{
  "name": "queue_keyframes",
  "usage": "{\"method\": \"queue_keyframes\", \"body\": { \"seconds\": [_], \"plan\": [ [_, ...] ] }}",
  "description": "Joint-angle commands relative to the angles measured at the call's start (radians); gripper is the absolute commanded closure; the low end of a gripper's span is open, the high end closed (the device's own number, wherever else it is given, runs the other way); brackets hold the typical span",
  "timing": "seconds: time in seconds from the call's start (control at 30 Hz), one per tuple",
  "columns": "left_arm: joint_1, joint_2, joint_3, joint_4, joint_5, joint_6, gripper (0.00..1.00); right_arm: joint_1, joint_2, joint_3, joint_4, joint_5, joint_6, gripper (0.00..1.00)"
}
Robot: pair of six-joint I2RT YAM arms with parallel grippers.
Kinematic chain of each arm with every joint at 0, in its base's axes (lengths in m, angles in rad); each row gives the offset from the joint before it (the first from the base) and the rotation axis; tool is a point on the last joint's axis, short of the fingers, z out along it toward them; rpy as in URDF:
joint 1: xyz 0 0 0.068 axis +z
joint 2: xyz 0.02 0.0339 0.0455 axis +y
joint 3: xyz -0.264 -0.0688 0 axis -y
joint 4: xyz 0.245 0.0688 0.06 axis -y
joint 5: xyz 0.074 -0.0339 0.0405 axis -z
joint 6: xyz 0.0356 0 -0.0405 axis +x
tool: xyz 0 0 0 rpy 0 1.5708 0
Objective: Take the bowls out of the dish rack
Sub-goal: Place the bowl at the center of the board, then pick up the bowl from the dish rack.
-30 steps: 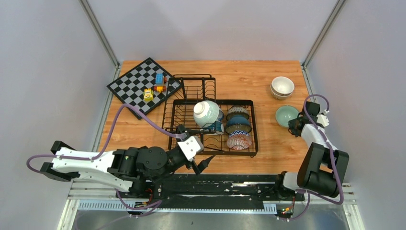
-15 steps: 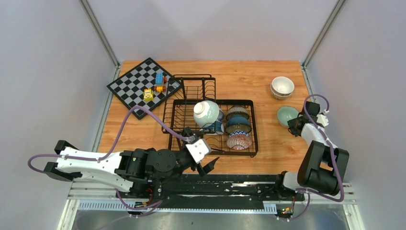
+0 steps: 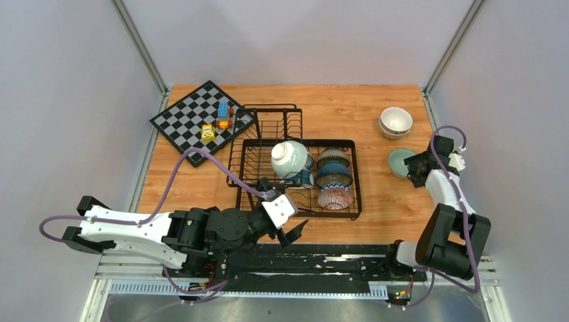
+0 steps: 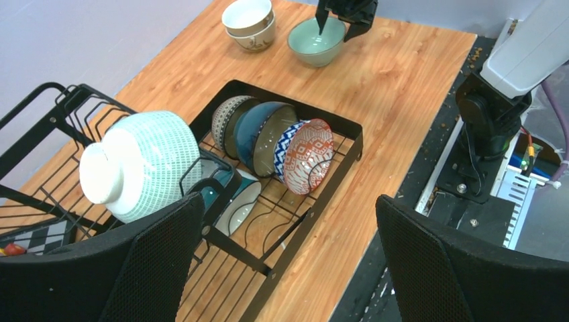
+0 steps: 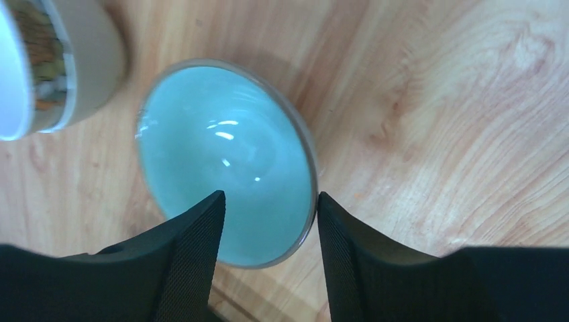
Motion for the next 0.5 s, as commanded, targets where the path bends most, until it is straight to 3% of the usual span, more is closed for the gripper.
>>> {"method": "queue_keyframes", "body": {
  "seconds": [0.0, 0.13, 0.2, 0.33, 0.47],
  "plan": [
    [-0.004, 0.03, 0.065, 0.032, 0.001, 0.022, 0.0, 0.004, -0.081, 0.125, -0.133, 0.017, -0.023, 0.42],
    [-0.004, 0.068, 0.104, 0.084, -0.093, 0.05, 0.0, 0.05, -0.177, 0.251, -0.252, 0.063, -0.082, 0.4],
    [-0.003, 0.082, 0.111, 0.138, -0.208, 0.07, 0.0, 0.105, -0.236, 0.309, -0.285, 0.094, -0.127, 0.4],
    [0.009, 0.102, 0.159, 0.175, -0.341, 0.158, 0.0, 0.285, -0.345, 0.381, -0.276, 0.096, -0.224, 0.43],
    [0.081, 0.121, 0.241, 0.069, -0.324, 0.085, 0.0, 0.484, -0.399, 0.432, -0.305, 0.108, -0.289, 0.44]
  ]
}}
